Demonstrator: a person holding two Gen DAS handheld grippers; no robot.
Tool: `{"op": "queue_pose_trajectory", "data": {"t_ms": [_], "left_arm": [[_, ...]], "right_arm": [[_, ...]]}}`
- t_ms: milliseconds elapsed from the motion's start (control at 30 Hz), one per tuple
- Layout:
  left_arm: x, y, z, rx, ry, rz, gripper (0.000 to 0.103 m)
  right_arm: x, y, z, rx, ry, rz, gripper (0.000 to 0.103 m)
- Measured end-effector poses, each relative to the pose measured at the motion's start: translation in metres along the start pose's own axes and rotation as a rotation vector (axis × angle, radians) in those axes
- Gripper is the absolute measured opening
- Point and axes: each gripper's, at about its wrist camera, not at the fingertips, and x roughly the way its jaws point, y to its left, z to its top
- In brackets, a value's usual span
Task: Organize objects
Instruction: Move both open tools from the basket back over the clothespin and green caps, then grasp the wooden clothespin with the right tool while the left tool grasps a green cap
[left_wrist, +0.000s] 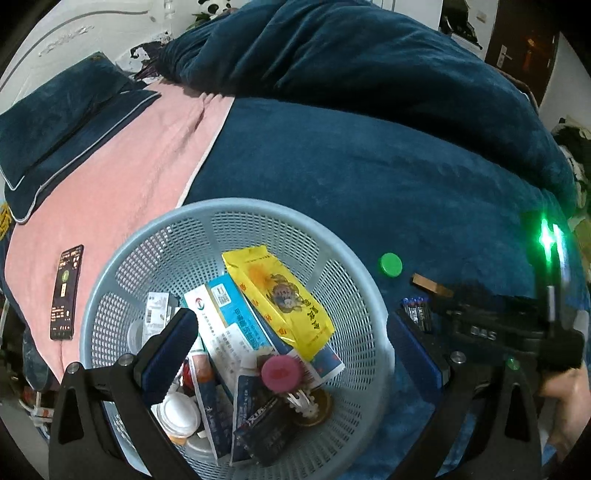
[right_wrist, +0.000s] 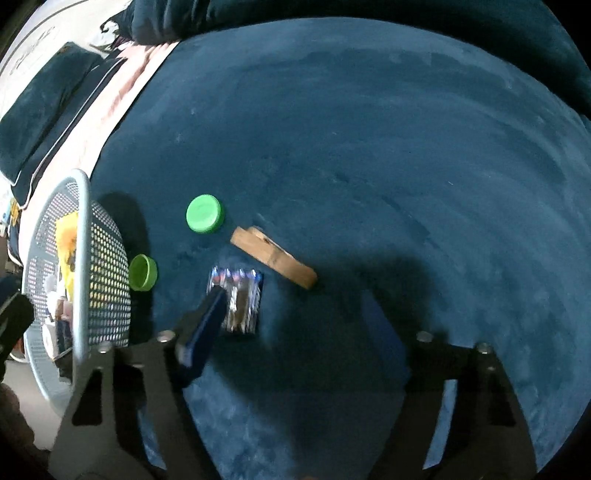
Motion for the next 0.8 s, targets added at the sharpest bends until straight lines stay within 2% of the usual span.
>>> {"op": "queue_pose_trajectory", "data": {"t_ms": [100,200,267,300,400,567,733,800], "left_arm": [[-0.002,0.002,0.001,0.0,-0.016,0.001,0.102],[-0.001,0.002,0.006,0.002,-0.022,-0.01,0.102],[0.0,-0.003,0.009,0.013,-0.027,-0.022,0.102],[0.0,-0.006,0.01,0.023,-0.027,-0.031,0.102],[0.007,-0.019,0.014,0.055,-0.004,-0.057,0.101],[0.014,-0.051,0.023,0.122,0.015,-0.106,0.101],[0.028,-0.089,0.032,0.206,0.054,-0.125,0.097],[0.039,-0.106,0.033,0.237,0.085,-0.109,0.091]], "right_arm": [[0.008,0.005,0.005,-0.014,-0.009,0.007,0.068],[0.018,0.006,0.006,-0.016,0.006,-0.003,0.048],[0.018,0.004,0.006,-0.005,-0.007,-0.01,0.029],[0.017,0.002,0.006,0.002,-0.012,-0.005,0.027],[0.014,-0.006,0.003,0.035,-0.009,0.029,0.026],[0.004,-0.024,-0.003,0.096,-0.002,0.009,0.023],[-0.006,-0.042,-0.008,0.165,-0.002,0.001,0.023],[-0.006,-0.049,-0.007,0.194,-0.005,0.007,0.023]]}}
